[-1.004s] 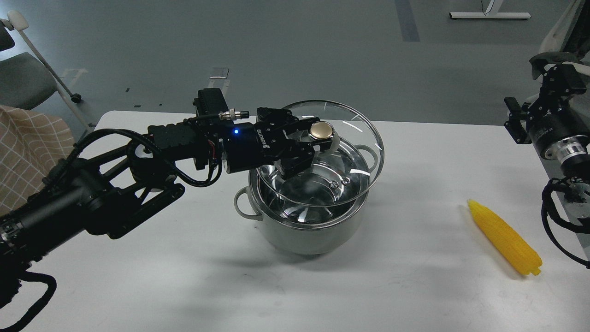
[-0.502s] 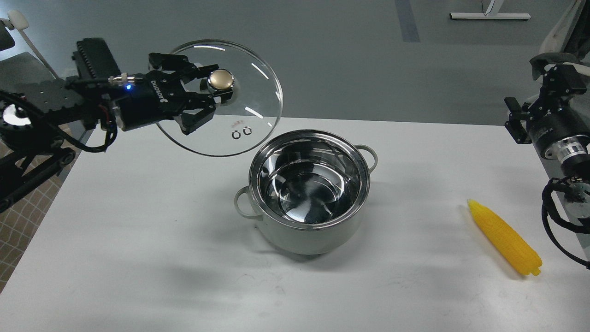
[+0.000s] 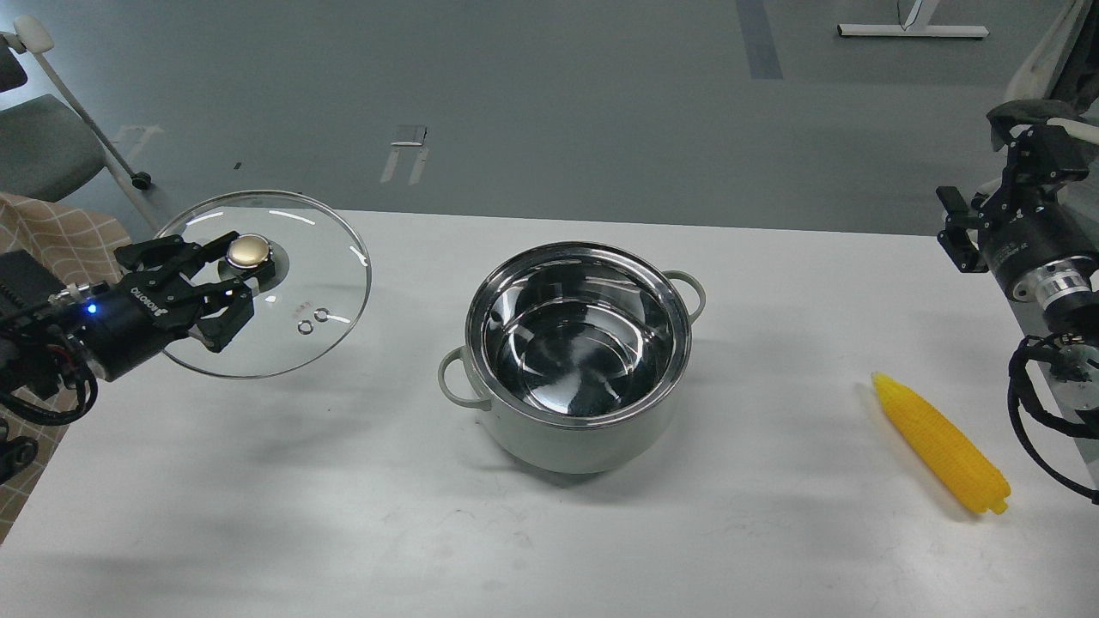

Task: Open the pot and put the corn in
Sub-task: 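Lift the glass lid off the pot and swing it aside, then lower the glass lid onto the table beside the pot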

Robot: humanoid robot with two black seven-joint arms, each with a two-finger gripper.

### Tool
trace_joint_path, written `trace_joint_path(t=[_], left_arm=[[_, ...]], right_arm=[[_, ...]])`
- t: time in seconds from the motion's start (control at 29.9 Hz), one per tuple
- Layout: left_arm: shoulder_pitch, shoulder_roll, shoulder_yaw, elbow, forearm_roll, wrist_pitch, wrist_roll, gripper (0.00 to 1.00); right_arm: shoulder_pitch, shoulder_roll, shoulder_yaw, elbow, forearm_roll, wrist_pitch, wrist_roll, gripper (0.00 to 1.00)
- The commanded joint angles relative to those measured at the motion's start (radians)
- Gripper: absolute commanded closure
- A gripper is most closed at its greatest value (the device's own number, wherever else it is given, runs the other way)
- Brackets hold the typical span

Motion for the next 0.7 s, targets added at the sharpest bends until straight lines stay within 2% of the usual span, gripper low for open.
trace_joint_path(t=[0.0, 0.4, 0.67], left_arm=[[0.02, -0.021, 0.001, 0.029, -0.027, 0.003, 0.0, 1.0], [0.097, -0.176, 0.01, 0.139, -0.024, 0.003, 0.0, 1.0], [0.1, -0.241, 0.004, 0.205, -0.03, 0.003, 0.0, 1.0]], right_arm=[[0.0, 0.003, 0.0, 0.0, 0.0, 0.0, 0.0, 0.0], [-0.004, -0.001, 0.002, 0.0, 0.0, 0.0, 0.0, 0.0], [-0.004, -0.003, 0.002, 0.0, 0.0, 0.0, 0.0, 0.0]])
